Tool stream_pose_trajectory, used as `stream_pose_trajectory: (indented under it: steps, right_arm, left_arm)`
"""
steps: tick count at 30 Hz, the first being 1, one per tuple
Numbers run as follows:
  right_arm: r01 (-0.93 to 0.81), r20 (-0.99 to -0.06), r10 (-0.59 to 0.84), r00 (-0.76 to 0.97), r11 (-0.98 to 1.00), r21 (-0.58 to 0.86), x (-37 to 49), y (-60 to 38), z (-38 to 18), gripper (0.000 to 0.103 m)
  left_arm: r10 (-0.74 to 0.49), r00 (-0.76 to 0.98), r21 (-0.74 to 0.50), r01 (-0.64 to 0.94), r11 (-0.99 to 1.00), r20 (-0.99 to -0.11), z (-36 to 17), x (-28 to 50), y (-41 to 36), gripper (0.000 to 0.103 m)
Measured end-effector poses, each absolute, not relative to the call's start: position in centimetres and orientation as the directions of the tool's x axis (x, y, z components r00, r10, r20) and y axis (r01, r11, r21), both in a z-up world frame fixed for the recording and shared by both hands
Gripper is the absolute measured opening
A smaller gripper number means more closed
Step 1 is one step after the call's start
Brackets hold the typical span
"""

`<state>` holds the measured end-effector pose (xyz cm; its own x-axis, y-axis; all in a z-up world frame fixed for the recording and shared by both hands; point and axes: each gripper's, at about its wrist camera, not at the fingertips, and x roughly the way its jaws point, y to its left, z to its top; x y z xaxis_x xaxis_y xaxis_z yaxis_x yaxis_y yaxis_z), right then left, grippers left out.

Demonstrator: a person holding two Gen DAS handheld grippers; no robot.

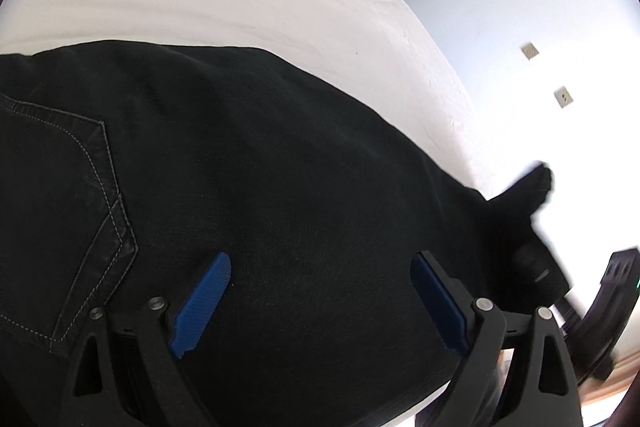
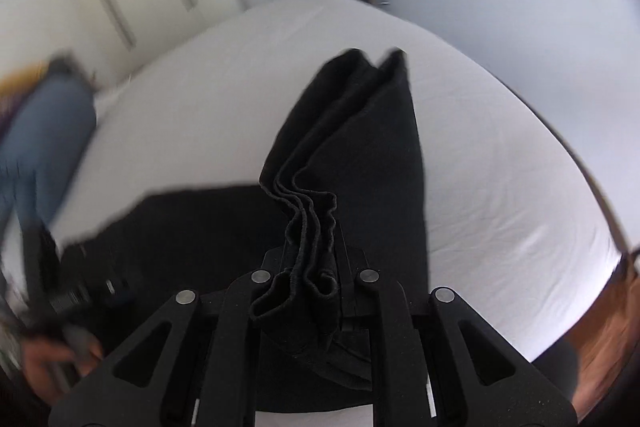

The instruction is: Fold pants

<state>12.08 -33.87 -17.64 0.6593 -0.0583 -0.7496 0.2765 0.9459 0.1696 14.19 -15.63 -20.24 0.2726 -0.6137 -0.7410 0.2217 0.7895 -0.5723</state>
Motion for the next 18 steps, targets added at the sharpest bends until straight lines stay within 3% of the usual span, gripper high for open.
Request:
stream_pose_trajectory:
  steps: [4, 12, 18]
  right_arm:
    - [0.108, -0.8, -0.105, 0.591, 0.993, -0.051, 13.6, -26.9, -21.2, 0.011]
    - [0.129, -0.761, -0.113, 0.638, 0.991, -0.039, 12.7, -27.5, -19.6, 0.011]
    - [0.086, -0.729, -0.126, 0.672, 0.992, -0.092, 10.8, -25.8, -18.2, 0.011]
  left_arm:
    - [-0.676, 0.225, -0.652, 0.181, 0.736, -0.701, -20.1, 14.6, -16.1, 0.096]
    - [-0.759, 0.094, -0.739, 0.178, 0.65, -0.645, -19.4, 16.3, -21.7, 0.1]
    - [-0.745, -0.009, -0.731, 0.203, 0.652, -0.667, -19.1, 17.9, -26.4, 0.102]
